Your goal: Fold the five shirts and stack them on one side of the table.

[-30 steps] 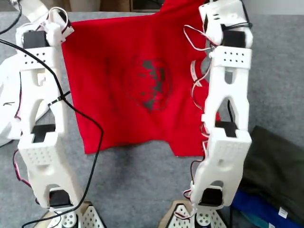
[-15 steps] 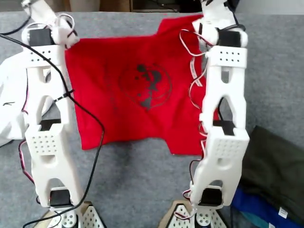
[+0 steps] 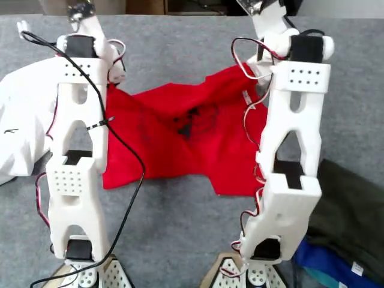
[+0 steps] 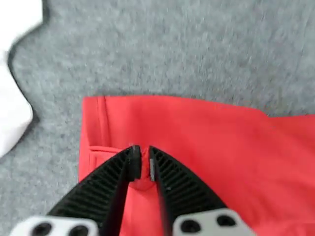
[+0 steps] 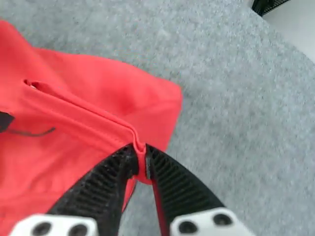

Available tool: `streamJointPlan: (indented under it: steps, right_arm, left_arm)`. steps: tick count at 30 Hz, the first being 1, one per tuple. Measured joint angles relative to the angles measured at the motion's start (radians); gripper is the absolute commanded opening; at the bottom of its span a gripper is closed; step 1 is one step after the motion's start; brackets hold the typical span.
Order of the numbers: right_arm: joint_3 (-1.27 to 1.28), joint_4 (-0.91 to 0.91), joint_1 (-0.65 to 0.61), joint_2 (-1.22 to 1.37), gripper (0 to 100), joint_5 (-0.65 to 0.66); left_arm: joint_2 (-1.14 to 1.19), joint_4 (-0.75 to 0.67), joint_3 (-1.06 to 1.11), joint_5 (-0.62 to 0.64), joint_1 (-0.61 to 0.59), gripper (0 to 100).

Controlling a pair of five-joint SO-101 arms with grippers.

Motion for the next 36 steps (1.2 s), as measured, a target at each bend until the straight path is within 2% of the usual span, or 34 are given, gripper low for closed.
streamJointPlan:
  steps: [6,12,21,28,33,36]
  right_arm:
    - [0.0,0.098,0.028,-0.06,0.4,0.005]
    - [0.011,0.112,0.069,-0.075,0.4,0.005]
    - [0.419,0.058,0.081,-0.371,0.4,0.005]
    - [0.884,-0.173,0.141,-0.606,0.4,0.005]
    - [1.162,-0.267,0.176,-0.733,0.4,0.041]
    - [1.301,-0.321,0.19,-0.799,0.4,0.063]
  left_arm:
    - [0.0,0.011,0.095,0.003,0.003,2]
    - [-0.008,0.011,0.232,0.0,0.063,2]
    - [-0.269,0.006,0.499,0.002,0.077,2]
    - [-0.437,-0.186,0.933,0.0,0.078,2]
    - [-0.594,-0.338,1.238,-0.02,0.08,2]
    - [-0.663,-0.416,1.346,-0.035,0.08,2]
